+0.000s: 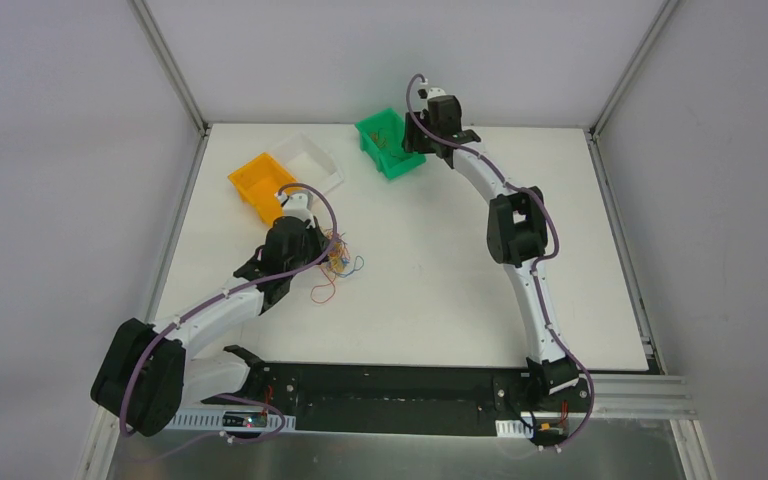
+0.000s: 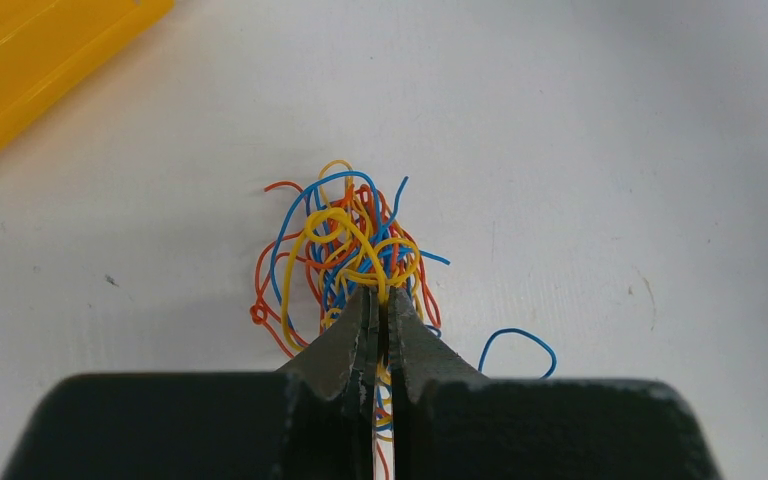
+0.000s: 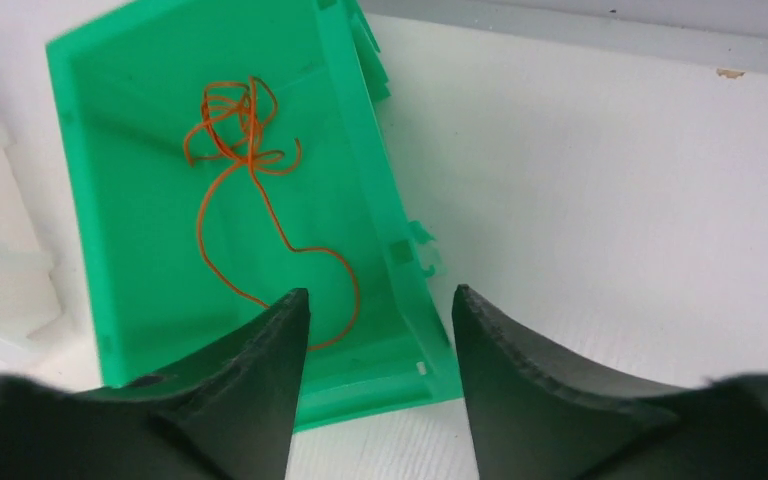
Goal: Untangle the cables
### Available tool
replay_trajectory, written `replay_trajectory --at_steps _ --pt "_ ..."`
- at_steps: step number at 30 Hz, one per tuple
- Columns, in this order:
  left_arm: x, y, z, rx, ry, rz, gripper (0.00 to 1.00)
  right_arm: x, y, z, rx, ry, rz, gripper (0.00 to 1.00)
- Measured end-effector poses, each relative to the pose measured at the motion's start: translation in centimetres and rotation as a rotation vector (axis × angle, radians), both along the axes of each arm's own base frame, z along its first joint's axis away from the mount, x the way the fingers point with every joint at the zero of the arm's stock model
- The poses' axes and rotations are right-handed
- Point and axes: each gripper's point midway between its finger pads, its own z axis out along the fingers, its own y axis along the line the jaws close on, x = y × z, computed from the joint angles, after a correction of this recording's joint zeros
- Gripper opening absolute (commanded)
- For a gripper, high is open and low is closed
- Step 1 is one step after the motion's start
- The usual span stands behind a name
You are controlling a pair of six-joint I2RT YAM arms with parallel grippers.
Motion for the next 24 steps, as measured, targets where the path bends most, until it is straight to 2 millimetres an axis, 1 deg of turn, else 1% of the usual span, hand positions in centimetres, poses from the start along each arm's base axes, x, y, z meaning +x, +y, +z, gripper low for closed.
replay_trajectory --at_steps 1,4,7,9,12,14,18,23,24 --pt "0.0 0.0 0.0 0.000 0.001 0.000 0.00 0.0 0.0 -0.2 0.000 0.002 -0.002 0.42" --pt "0.0 0.0 -0.1 0.002 0.003 -0.001 0.00 -0.2 -0.1 -0.8 0.003 0.017 -0.009 0.27" --pt "0.0 0.0 -0.3 0.004 0.007 0.000 0.00 -0.4 -0.1 -1.7 0.007 0.029 -0.015 0.16" --pt "0.0 0.0 -0.3 0.005 0.008 0.000 0.00 -0.5 -0.2 -1.9 0.011 0.024 -0.020 0.10" --pt "0.0 0.0 -0.3 0.004 0.008 -0.001 0.00 -1.4 -0.6 -2.0 0.019 0.037 -0.036 0.03" --pt "0.0 0.0 -0.3 0.005 0.008 -0.001 0.00 -2.2 -0.9 -2.0 0.016 0.045 -0.039 0.00" --pt "0.0 0.0 -0.3 0.005 0.008 -0.001 0.00 -4.1 -1.5 -1.8 0.008 0.068 -0.050 0.00" --pt "0.0 0.0 -0.3 0.005 0.008 -0.001 0.00 -7.2 -2.4 -1.3 0.012 0.106 -0.068 0.00" --pt "0.0 0.0 -0.3 0.005 0.008 -0.002 0.00 -8.1 -2.7 -1.3 0.015 0.112 -0.071 0.00"
